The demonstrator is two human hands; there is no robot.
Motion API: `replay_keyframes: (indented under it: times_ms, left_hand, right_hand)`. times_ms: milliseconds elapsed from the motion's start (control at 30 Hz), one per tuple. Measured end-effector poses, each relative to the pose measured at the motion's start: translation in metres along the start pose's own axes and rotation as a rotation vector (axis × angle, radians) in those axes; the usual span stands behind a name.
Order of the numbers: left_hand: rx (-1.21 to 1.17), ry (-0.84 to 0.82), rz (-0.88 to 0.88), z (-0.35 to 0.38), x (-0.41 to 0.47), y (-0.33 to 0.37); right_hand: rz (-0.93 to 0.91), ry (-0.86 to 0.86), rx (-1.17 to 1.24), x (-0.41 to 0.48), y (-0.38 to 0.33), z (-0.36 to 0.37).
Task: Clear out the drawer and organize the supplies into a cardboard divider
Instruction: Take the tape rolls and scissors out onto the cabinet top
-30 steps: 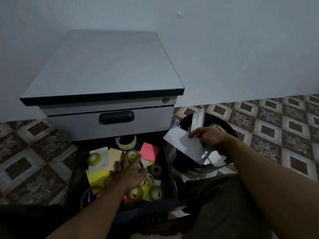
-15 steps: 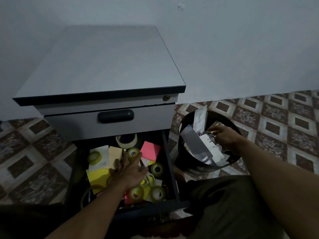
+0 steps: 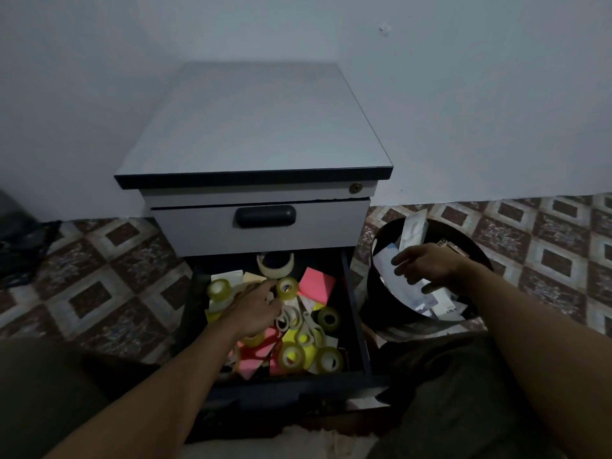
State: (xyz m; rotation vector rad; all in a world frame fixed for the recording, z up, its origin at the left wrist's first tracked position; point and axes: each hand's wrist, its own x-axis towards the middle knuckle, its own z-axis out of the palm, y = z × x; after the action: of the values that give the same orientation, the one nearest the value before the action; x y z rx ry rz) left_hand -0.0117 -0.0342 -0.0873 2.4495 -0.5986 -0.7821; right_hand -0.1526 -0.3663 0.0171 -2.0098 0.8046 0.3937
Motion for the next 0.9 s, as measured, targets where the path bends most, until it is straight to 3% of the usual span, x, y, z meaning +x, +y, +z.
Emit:
replay_keyframes:
  times_ms: [133, 500, 667, 900]
  left_hand:
    - [-0.073, 0.037, -0.053, -0.020, -0.009, -0.014]
    - [-0.065, 0.109, -0.113, -0.041, -0.023, -0.043]
    - [-0.114, 0.167, -0.115, -0.035, -0.028, -0.050]
    - [-0.122, 0.085, -0.066, -0.011, -0.033, -0.052]
  right_hand:
    - [-0.083, -0.020, -0.121, -0.012, -0.031, 0.023]
    - [-0.298, 0.023, -0.161, -0.014, -0.061, 0.101]
    - [-0.309, 0.029, -0.137, -0.006, -0.057, 0.133]
    - [-0.306, 0.048, -0.166, 0.006, -0.053, 0.169]
